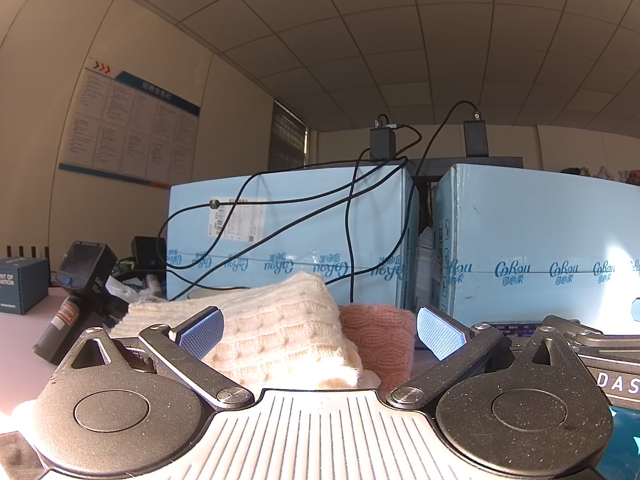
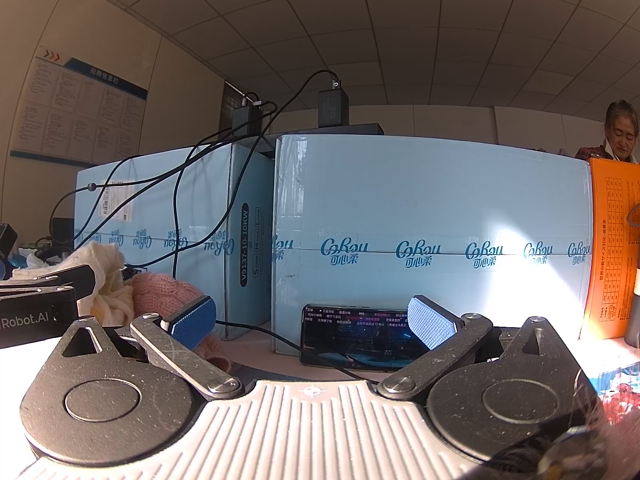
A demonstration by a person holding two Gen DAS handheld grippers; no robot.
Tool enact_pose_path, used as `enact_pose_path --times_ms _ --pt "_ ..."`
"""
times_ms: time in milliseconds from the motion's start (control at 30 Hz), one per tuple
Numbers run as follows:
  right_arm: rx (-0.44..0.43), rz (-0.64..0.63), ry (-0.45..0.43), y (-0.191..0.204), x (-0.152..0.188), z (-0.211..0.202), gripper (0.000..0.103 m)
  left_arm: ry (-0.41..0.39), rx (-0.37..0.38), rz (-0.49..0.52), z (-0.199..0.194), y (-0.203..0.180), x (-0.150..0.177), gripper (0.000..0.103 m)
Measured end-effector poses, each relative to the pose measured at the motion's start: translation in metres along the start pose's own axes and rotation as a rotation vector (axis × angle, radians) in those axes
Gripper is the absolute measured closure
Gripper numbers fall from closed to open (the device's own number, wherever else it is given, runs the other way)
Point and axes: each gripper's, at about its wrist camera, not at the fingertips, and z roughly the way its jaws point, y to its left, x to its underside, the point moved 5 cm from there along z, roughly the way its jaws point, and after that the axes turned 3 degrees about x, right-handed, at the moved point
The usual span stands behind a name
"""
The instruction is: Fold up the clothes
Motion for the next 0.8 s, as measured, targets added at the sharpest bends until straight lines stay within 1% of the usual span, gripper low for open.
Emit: enact_pose_path --times_ms 800 --pt "-0.001 0.002 0.005 0.0000 0.0004 0.0002 0.000 0.004 0.005 -0.003 0.0002 -0.0002 0.0005 0.000"
